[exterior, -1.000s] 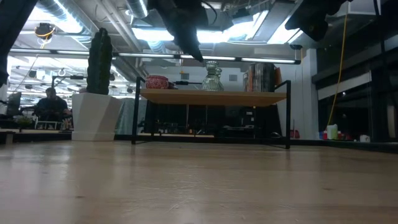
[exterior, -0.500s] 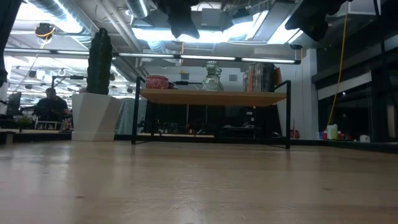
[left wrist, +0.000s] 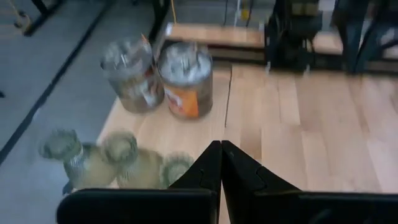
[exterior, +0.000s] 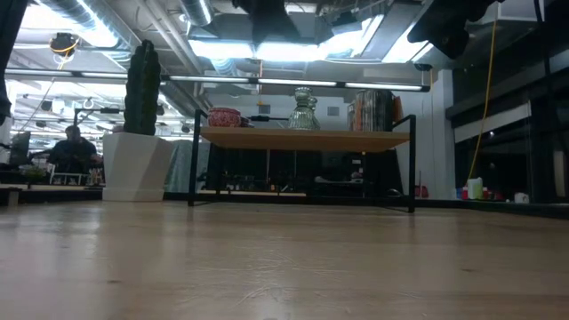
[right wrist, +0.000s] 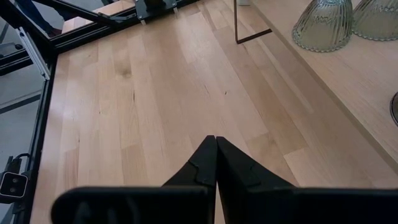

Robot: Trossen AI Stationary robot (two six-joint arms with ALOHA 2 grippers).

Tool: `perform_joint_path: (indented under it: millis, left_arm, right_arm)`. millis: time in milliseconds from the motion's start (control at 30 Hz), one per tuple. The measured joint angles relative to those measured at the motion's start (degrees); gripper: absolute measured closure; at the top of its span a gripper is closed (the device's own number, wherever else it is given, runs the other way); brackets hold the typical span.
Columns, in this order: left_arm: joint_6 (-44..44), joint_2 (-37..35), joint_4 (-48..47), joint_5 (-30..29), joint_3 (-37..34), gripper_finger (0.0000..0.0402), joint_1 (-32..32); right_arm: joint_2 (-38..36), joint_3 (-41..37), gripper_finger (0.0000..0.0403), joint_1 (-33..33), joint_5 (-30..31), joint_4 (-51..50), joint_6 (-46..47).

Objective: Pick & Place candle stick holders
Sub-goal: Return to Home Position

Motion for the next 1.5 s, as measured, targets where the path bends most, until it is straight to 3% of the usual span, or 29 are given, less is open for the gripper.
perform_joint_path:
  millis: [233,467,733,1000,1100,1267,1500]
  left_arm:
    - [-4.98,0.00,10.34,-0.17,0.00,0.0400,-1.60]
    - [-5.95,-0.15,11.48,-2.67,0.00,0.0400,-4.25]
    - [-5.32,-0.24,10.84,-4.48,0.00,0.0400,-7.85]
    - [-4.97,-0.79,10.89,-4.48,0.00,0.0400,-10.55]
    - [-4.78,-1.32,10.82,-4.60,0.00,0.0400,-11.28]
    - [-4.83,-3.13,10.39,-6.56,0.00,0.0400,-12.07]
    - [-8.18,-7.20,8.17,-7.32,-0.02,0.0400,-13.74]
  right_arm:
    - [0.01,-0.01,0.0395,0.00,0.00,0.00,-0.02]
    - [0.00,0.00,0.0395,0.00,-0.60,0.02,0.00]
    - [0.00,0.00,0.0395,0.00,-12.49,0.02,5.27]
    - [0.00,-0.02,0.0395,0.04,-16.88,1.78,9.34]
    - [0.00,-0.02,0.0395,0.18,-15.83,4.95,7.16]
    - [-0.53,1.78,0.0395,0.85,-8.83,11.98,1.76]
    - [-3.07,6.11,0.0398,0.86,-0.21,11.99,-8.58]
